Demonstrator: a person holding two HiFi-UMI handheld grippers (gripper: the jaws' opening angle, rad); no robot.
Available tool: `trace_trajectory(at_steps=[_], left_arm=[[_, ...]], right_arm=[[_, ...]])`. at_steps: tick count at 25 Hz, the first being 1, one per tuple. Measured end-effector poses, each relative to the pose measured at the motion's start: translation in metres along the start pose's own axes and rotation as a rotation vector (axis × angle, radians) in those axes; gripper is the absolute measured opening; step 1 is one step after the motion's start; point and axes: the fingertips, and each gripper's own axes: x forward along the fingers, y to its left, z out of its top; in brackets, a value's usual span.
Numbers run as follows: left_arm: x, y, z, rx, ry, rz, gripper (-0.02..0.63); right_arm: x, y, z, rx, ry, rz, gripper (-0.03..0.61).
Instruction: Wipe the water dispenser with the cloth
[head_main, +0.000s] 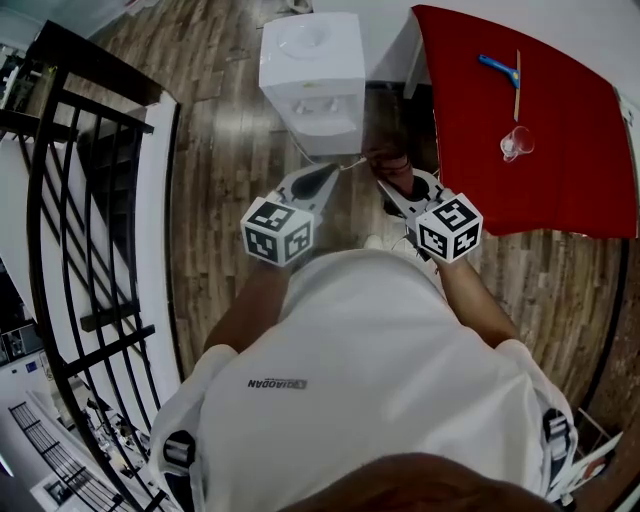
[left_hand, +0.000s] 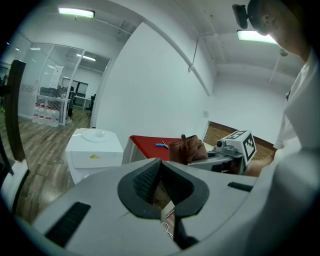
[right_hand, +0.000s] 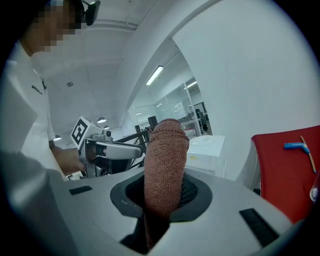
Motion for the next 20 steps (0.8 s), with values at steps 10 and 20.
trace_trajectory(at_steps=[10,20], left_arm=[[0.002,-0.009,-0.018,0.043,0.061,0.082,-0.008],[0.016,0.009,-0.014,0.035,0.094,0.052,-0.008]], right_arm=[[0.000,-0.021,-0.027,0.057,0.035,0.055,0.064],[0.024,-0.035,-0.027,0.087,0.058,0.033,0.064]])
